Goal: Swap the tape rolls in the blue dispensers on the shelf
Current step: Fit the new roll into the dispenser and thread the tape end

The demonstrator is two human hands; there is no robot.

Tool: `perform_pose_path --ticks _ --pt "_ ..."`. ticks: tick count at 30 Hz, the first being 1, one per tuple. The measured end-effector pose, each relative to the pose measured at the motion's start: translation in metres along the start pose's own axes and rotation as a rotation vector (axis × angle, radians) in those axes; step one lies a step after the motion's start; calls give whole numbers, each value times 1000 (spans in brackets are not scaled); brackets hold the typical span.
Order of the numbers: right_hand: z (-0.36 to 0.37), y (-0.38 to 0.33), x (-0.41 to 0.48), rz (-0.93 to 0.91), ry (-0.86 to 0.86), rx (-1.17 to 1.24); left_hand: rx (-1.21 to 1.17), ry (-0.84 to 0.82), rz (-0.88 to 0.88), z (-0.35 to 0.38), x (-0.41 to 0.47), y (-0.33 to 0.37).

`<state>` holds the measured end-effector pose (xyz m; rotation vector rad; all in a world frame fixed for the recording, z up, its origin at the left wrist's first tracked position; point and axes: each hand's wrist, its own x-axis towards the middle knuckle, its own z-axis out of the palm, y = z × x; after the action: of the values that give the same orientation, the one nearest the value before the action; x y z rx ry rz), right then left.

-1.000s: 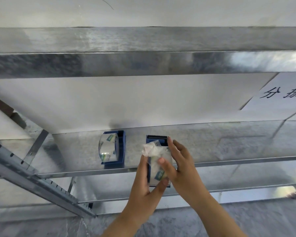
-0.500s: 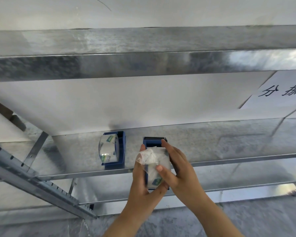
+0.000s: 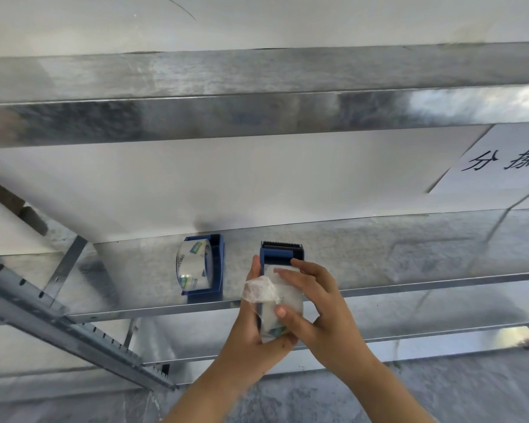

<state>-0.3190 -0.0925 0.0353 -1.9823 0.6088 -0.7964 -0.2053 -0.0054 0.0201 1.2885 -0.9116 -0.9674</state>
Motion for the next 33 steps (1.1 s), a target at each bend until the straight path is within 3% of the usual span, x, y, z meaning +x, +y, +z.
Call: perform_pose_path --ticks 16,20,23,29,33 --pt "1 2 2 -6 25 45 -112 85 61 14 -2 -11" --pt "0 -3 4 37 183 137 -18 78 146 20 -14 -16" --pt "2 -3 4 9 252 71 -21 73 181 21 -18 -20" --pt "1 -4 1 -66 299 -17 -181 -40 120 18 -18 -8" --pt "2 -2 -2 -95 346 -66 -168 -81 49 12 -13 -8"
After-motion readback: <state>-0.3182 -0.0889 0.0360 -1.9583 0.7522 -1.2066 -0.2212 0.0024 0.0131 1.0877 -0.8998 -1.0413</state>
